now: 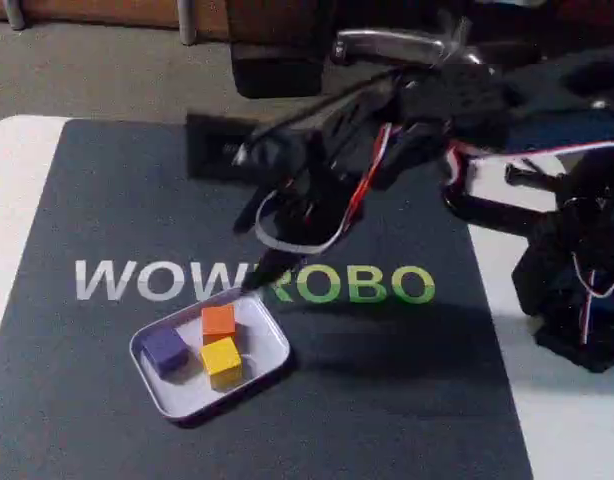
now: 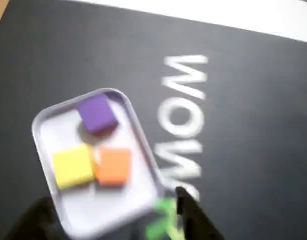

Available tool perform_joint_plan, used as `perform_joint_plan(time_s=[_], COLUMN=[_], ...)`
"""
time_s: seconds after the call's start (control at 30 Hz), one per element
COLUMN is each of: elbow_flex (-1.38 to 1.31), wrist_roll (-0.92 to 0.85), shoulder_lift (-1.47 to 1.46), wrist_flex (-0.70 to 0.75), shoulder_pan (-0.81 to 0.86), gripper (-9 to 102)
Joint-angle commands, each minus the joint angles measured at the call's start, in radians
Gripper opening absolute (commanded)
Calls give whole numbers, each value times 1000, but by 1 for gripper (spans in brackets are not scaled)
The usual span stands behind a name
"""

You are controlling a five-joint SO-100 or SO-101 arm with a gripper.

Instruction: Move blocks one by one until all three blocks are in the tray.

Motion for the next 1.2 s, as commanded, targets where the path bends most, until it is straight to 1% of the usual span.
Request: perform_joint_plan(time_s=[0.0, 0.03, 0.17, 0.37, 0.53, 0.63, 0.73, 0.93, 1.13, 1.17], elbow_flex=[5, 15, 86, 285, 469, 630, 769, 951, 1068, 1078], wrist_roll=[-2, -6, -57, -173, -172, -153, -106, -14, 55, 57], shoulder_lift=[117, 133, 207, 387, 580, 752, 936, 1259, 1522, 1522], wrist_flex=[61, 64, 66, 49, 38, -5, -2, 80, 241, 247], shoulder_pan=[41, 54, 95, 132, 74, 14, -51, -140, -199, -206], gripper=[-6, -8, -8, -8, -8, -8, -8, -8, -8, -8])
